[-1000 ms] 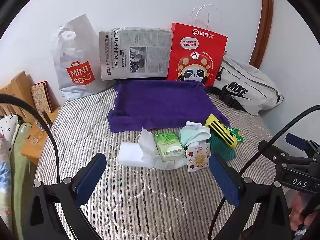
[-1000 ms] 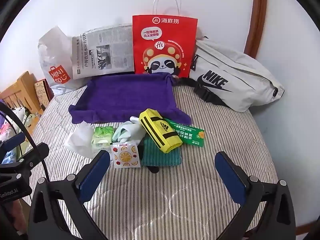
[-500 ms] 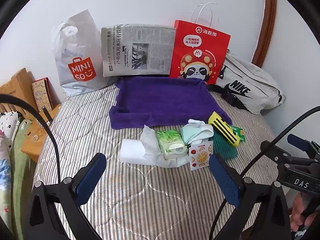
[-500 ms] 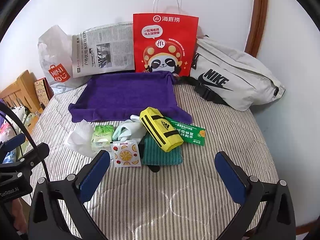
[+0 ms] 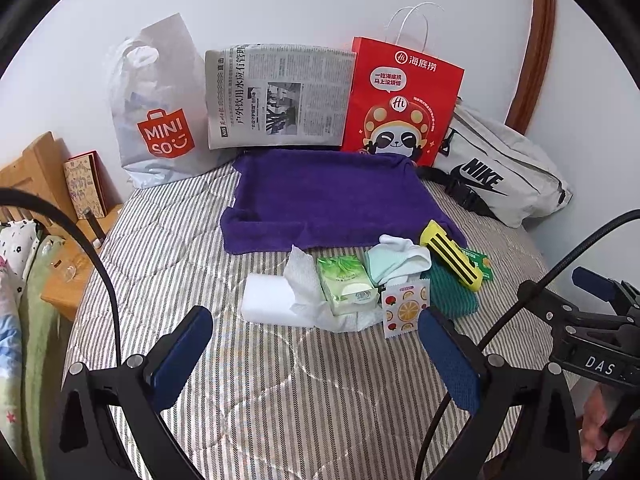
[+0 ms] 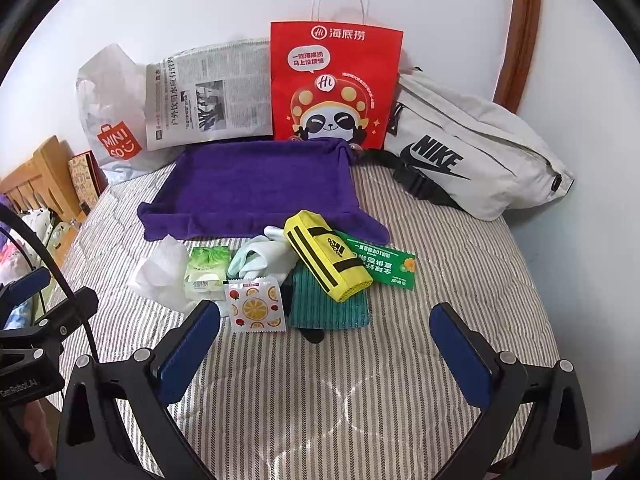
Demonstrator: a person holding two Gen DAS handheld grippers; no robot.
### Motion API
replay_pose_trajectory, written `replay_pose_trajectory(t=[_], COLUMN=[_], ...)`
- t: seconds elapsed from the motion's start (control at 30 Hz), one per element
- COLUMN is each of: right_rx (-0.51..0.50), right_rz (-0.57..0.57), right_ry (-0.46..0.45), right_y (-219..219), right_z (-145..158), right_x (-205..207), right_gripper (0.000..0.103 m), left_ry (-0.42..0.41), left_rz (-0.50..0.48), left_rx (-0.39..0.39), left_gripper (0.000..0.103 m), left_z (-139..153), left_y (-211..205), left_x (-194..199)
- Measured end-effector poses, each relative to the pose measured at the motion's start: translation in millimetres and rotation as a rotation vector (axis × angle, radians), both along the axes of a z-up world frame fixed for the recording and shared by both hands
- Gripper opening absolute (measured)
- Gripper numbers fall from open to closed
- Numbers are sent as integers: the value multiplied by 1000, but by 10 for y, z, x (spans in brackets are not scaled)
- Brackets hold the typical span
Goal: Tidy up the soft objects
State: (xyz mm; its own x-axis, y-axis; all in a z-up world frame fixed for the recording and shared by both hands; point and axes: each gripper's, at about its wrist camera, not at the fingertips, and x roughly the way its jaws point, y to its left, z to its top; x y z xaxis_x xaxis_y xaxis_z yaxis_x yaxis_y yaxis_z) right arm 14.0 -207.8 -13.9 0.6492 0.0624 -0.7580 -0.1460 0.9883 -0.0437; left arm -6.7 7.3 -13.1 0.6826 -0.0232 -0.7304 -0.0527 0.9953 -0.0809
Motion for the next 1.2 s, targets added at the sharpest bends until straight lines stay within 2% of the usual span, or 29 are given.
replay_pose_trajectory(t=[1.2], right_rx=[1], right_rz=[0], right_ry=[1], right_y=[10], right_z=[-2], right_x=[-23], right_gripper=[103], left_ry=[-2], left_rz=[4], left_rx=[-4], left_gripper=[103], left_z=[-9], left_y=[54], left_x=[-21])
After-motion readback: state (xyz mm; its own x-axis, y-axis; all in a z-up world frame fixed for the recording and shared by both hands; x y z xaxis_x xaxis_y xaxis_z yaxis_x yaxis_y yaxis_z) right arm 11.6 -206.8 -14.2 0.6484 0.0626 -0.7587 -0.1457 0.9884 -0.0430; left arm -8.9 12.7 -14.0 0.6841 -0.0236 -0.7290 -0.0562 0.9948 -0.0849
